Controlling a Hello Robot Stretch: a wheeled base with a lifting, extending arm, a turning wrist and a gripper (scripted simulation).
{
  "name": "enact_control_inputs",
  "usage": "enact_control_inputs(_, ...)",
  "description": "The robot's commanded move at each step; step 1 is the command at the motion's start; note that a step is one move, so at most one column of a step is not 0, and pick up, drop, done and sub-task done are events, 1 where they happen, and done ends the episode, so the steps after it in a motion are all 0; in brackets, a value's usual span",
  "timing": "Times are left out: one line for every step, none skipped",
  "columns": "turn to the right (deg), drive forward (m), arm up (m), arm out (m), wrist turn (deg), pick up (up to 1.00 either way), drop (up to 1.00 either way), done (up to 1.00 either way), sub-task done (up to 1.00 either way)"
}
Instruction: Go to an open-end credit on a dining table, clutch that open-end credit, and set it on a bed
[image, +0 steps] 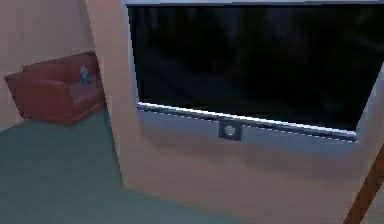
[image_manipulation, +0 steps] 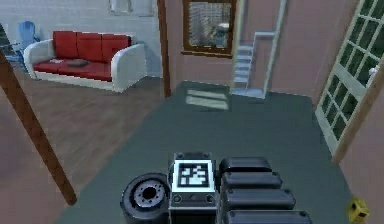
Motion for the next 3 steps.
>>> enact_control_inputs(-45.0,0.0,0.0,0.0,0.0,0.0,0.0,0.0,0.0)
enact_control_inputs(-24.0,0.0,0.0,0.0,0.0,0.0,0.0,0.0,0.0)
enact_control_inputs(0.0,1.0,0.0,0.0,0.0,0.0,0.0,0.0,0.0)
